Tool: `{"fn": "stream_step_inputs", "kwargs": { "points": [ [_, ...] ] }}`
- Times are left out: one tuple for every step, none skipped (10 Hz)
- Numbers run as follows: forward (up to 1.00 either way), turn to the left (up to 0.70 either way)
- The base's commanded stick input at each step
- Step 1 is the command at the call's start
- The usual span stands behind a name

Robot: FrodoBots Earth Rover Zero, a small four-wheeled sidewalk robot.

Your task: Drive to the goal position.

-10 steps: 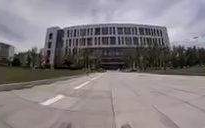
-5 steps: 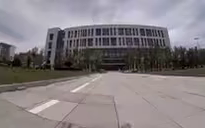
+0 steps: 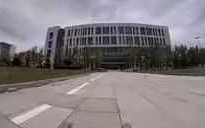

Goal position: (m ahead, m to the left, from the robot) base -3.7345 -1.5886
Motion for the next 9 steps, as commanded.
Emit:
{"fn": "stream_step_inputs", "kwargs": {
  "points": [
    [0.7, 0.0],
    [0.7, -0.14],
    [0.7, -0.35],
    [0.7, -0.35],
    [0.7, -0.35],
    [0.7, -0.35],
    [0.7, -0.35],
    [0.7, -0.35],
    [0.7, -0.35]
  ]
}}
